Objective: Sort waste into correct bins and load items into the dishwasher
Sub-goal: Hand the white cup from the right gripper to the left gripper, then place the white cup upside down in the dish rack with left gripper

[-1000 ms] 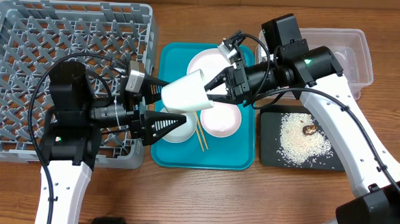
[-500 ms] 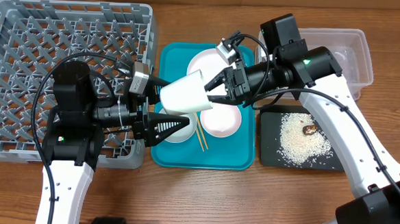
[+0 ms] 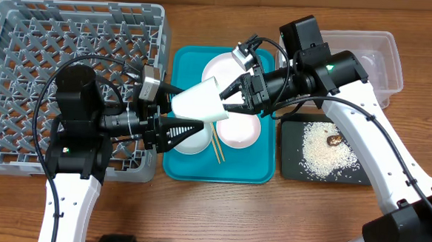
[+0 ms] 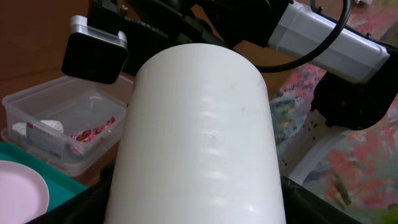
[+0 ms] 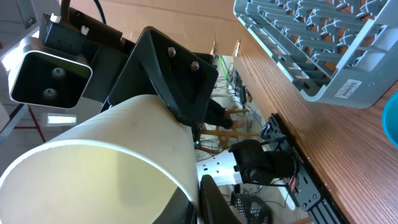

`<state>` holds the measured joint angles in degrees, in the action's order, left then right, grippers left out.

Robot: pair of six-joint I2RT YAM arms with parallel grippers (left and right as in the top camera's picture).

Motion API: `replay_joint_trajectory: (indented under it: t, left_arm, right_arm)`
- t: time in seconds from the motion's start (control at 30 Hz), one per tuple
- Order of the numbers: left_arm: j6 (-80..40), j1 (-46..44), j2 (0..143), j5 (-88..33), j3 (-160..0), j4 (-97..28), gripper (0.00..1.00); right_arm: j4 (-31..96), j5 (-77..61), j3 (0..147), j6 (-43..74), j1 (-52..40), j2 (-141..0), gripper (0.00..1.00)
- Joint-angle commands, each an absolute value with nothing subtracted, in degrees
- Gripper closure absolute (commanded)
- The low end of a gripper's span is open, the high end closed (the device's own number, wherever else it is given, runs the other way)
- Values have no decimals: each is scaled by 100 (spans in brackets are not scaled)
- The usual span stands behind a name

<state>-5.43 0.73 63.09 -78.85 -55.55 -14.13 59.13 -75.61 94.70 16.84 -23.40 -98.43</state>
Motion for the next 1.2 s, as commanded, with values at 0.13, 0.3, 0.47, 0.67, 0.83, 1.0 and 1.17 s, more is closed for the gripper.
replay_joint_trajectory:
  t: [0.13,0.3,0.47,0.67,0.83,1.0,1.17]
  left_arm:
    - [-449,30,6333,-7609,-5669,-1406,32]
    - [-447,36,6333,-7463,-5669,-1406,42]
    - [-449,38,6333,-7137,-5669,-1411,44]
    - [-432,49,6333,-6696,-5669,-1503,47]
    - [-235,158,6331,-5690,-5669,-1929,50]
    - [115,329,6326,-4589,-5673,-2587,50]
    - [150,532,6320,-3096,-5677,-3297,50]
  right_arm:
    - [5889,-7658,9445,1632,-2379,-9832,96]
    - [5887,-7655,9445,1629,-2379,-9832,96]
    - [5887,-7653,9445,1627,-2379,-9832,96]
    - [5911,-6735,9445,1643,-2373,-9832,92]
    - [5992,-4810,9445,1649,-2180,-9832,89]
    - [5927,-4521,9450,1625,-1719,-9832,75]
    - [6066,-4407,9452,1557,-1109,-9832,71]
